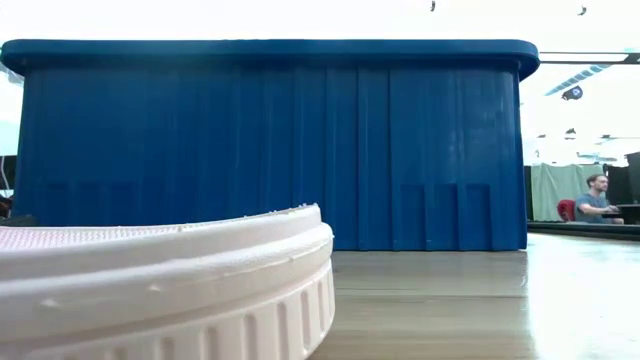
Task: Pick and place slides into bin
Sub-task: Put the top pink slide into the blue container
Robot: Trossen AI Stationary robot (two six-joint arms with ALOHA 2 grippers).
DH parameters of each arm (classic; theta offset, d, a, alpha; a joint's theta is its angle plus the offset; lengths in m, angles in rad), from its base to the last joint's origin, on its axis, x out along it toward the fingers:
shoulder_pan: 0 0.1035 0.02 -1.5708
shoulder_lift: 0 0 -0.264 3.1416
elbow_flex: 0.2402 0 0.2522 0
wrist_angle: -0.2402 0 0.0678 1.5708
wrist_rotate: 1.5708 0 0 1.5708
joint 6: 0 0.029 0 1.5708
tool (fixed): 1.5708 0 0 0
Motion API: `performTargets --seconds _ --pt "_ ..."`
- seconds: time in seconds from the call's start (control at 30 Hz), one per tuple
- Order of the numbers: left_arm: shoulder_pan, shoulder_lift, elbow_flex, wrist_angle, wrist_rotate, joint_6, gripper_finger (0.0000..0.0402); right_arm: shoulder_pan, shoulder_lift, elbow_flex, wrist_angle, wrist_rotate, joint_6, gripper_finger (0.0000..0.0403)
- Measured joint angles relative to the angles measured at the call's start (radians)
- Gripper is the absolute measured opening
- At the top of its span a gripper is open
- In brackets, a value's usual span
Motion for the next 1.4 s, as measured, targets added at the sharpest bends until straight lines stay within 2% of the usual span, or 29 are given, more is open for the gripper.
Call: performTargets --seconds 0.13,0.33,0.53,0.67,1.2,1.4 --pt "0.0 -0.021 -0.006 0.225 0.004 0.208 0.0001 0.0 0.0 -0.001 0.0 -0.004 0.003 0.0127" --pt "0.0 -0.022 -0.01 0.519 -0.011 0.408 0.0001 0.0 0.0 -0.001 0.0 -0.019 0.004 0.0127" --pt "0.001 -0.008 -0.01 0.702 0.096 0.505 0.0001 0.0 0.0 -0.015 0.0 -0.022 0.032 0.0127" --pt "0.001 -0.008 -0.009 0.739 0.132 0.514 0.0001 0.0 0.0 -0.031 0.0 -0.022 0.038 0.0127" --pt "0.002 -0.008 -0.008 0.761 0.137 0.518 0.0001 0.0 0.0 -0.058 0.0 -0.022 0.04 0.0127" --pt "0.009 -0.008 -0.011 0.731 -0.037 0.525 0.0001 0.0 -0.004 -0.059 0.0 -0.022 0.035 0.0127"
